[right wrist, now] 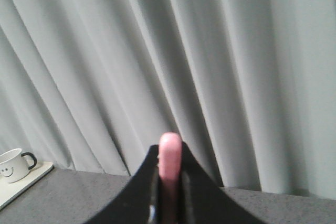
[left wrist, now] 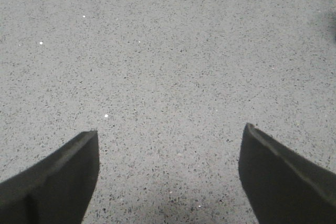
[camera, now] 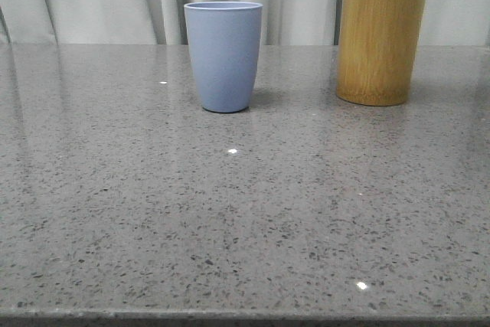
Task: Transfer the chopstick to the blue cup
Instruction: 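Lift the pink straw with the right gripper and lower it into the blue cup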
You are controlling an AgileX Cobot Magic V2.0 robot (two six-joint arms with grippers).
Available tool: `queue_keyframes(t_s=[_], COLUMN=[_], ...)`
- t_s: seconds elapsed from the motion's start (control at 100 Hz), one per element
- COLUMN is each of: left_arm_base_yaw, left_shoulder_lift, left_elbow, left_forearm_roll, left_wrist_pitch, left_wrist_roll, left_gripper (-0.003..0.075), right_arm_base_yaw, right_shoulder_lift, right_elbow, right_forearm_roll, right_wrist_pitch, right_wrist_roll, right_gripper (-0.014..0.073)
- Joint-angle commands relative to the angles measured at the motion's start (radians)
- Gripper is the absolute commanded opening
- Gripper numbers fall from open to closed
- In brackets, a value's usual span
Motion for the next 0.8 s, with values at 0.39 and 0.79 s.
queue_keyframes(t_s=[0.39,0.79], left_arm_base_yaw=[0.001,0.001], left_shoulder_lift=[0.004,0.004], left_elbow=[-0.024,-0.024], left_forearm_roll=[-0.004,-0.004], left_wrist_pitch=[-0.064,-0.064], left_wrist_roll=[-0.009,-0.009], left_gripper=[0.0537,0.0537], right_arm_base_yaw=[0.084,0.085], right_shoulder_lift=[0.178,0.196], right_elbow=[-0.036,-0.036], right_forearm_roll=[-0.015,-0.015], right_wrist_pitch=[-0.134,-0.127], right_wrist_roll=[-0.003,-0.003], right_gripper=[-0.0039,0.0102])
